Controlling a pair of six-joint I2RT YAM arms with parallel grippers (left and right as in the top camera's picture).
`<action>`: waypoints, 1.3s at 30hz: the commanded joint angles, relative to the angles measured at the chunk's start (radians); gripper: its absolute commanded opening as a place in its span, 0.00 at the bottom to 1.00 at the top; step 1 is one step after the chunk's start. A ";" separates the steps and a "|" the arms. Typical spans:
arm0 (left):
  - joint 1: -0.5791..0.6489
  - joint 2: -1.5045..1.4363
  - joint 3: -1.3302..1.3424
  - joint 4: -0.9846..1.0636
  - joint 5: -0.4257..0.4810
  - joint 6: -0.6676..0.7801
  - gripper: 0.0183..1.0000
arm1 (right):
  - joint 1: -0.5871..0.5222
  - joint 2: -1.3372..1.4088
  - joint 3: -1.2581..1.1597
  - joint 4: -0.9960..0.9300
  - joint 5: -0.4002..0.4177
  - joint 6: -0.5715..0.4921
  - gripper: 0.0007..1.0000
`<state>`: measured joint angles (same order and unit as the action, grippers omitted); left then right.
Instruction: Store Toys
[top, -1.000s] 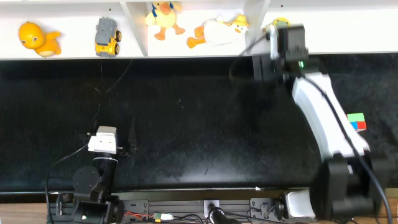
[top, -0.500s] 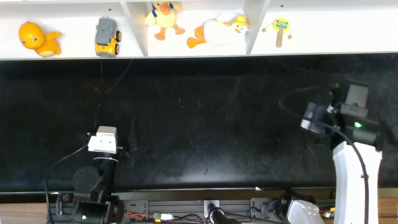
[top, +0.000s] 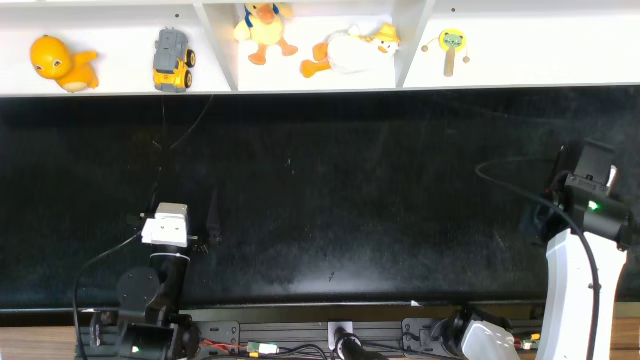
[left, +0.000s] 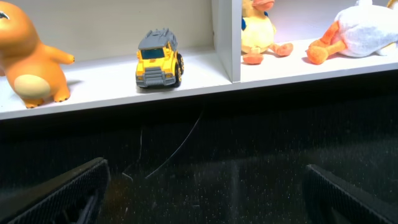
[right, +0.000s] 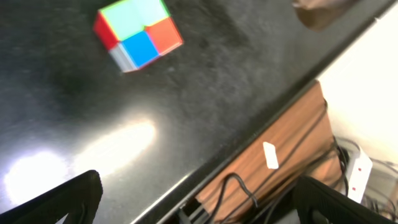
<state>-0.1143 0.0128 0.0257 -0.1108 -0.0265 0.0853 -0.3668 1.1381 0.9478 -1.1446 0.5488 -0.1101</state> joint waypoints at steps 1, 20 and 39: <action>0.003 -0.010 -0.006 0.004 0.009 0.018 1.00 | -0.024 -0.022 0.004 0.038 -0.210 -0.193 1.00; 0.003 -0.010 -0.006 0.004 0.009 0.018 1.00 | -0.838 0.209 0.005 0.343 -0.896 -1.057 1.00; 0.003 -0.010 -0.006 0.004 0.009 0.018 1.00 | -0.502 0.417 0.006 0.423 -0.862 -0.861 1.00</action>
<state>-0.1143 0.0128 0.0257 -0.1108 -0.0265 0.0853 -0.9058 1.5326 0.9478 -0.7269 -0.3202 -1.0252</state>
